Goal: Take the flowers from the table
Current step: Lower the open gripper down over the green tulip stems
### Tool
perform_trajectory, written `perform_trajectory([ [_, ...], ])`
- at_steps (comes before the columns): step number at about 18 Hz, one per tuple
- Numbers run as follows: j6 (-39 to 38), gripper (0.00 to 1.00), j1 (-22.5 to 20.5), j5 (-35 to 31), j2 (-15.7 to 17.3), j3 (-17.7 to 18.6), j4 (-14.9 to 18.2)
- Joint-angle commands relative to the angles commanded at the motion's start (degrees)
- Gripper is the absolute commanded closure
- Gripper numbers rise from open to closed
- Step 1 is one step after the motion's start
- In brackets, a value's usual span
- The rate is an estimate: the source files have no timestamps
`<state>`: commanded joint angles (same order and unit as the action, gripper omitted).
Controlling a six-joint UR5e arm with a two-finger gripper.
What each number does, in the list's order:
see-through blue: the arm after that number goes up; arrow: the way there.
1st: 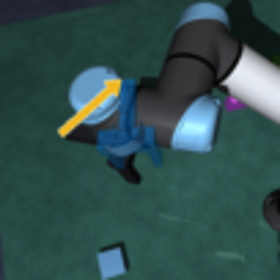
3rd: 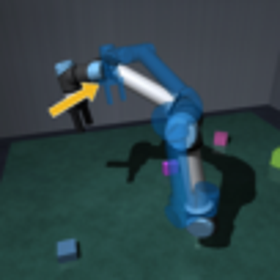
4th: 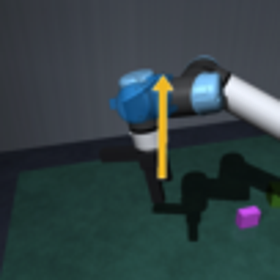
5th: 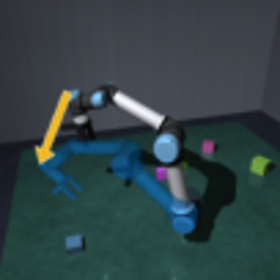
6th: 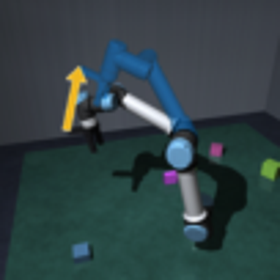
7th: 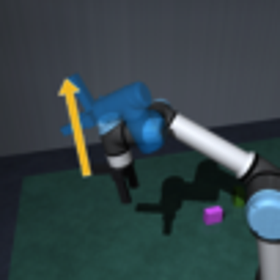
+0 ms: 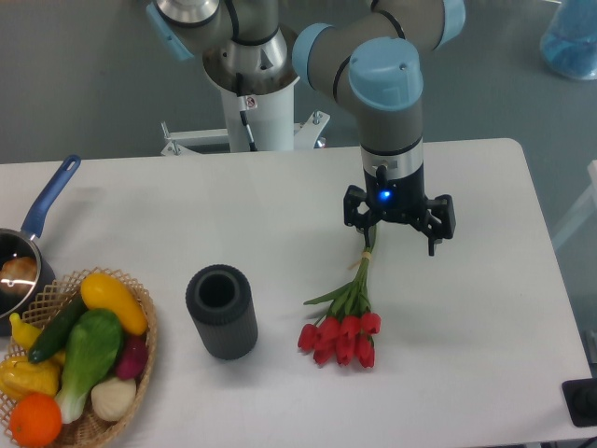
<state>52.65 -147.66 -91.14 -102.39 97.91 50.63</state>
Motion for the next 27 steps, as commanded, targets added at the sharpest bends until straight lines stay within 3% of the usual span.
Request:
perform_trajectory([
  [5,-0.2,0.0,0.2,-0.2,-0.4,0.6,0.0],
  [11,-0.5,0.0,0.2,-0.2,-2.7,4.9,-1.6],
  [19,3.1,0.0,-0.1,0.3,-8.0,4.8,-1.2],
  [27,2.7,0.0,0.2,1.5,-10.3,6.0,-1.6],
])
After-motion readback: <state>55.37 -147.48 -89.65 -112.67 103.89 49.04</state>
